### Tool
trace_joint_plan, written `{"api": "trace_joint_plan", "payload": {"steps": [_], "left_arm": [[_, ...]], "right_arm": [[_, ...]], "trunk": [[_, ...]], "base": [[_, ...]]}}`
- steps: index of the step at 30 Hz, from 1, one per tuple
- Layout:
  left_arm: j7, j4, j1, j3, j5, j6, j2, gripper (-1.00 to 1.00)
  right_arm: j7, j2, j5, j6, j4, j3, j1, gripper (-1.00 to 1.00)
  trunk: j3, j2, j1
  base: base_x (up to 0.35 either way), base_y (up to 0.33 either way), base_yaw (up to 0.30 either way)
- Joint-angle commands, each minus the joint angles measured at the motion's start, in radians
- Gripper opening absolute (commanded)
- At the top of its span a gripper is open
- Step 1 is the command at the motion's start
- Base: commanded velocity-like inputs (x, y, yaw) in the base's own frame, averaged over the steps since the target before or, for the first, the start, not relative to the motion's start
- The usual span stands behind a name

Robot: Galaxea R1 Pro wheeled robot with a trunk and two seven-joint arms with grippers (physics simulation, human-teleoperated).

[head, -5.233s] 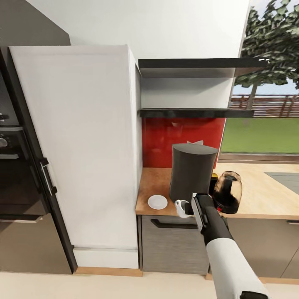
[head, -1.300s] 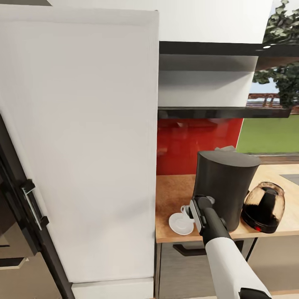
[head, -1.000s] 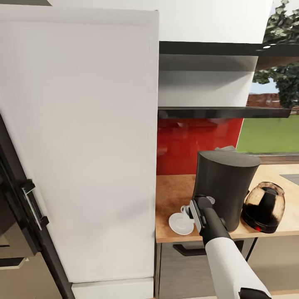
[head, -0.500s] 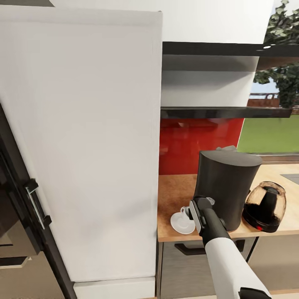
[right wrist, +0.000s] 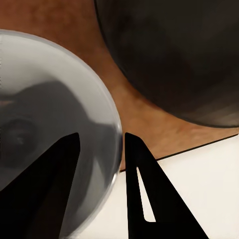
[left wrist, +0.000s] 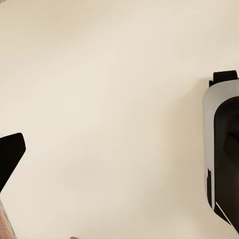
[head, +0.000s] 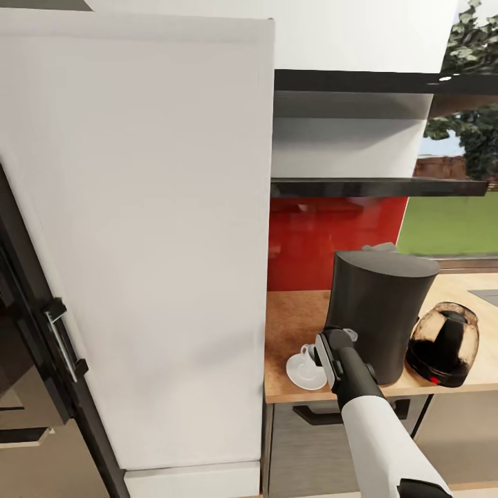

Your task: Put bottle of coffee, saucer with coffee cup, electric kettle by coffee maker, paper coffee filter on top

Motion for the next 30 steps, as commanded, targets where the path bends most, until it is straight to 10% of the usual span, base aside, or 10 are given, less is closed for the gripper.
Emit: {"api": "trace_joint_plan", "payload": {"steps": [1,21,22,30], "left_arm": [[0.002,-0.002,0.000,0.000,-0.009,0.008,0.000,1.00],[0.002,-0.002,0.000,0.000,-0.009,0.008,0.000,1.00],[0.002,-0.002,0.000,-0.001,-0.009,0.008,0.000,1.00],[0.002,-0.002,0.000,0.000,-0.009,0.008,0.000,1.00]], "right_arm": [[0.005,0.001,0.010,0.004,-0.001,-0.003,0.000,-1.00],[0.005,0.001,0.010,0.004,0.000,-0.003,0.000,-1.00],[0.005,0.001,0.010,0.004,0.001,-0.003,0.000,1.00],[0.005,0.001,0.010,0.004,0.001,-0.003,0.000,1.00]], "trunk": [[0.000,-0.001,0.000],[0.000,-0.001,0.000],[0.000,-0.001,0.000],[0.000,-0.001,0.000]], "base": [[0.000,0.000,0.000],[0.000,0.019,0.000],[0.000,0.000,0.000],[0.000,0.000,0.000]]}}
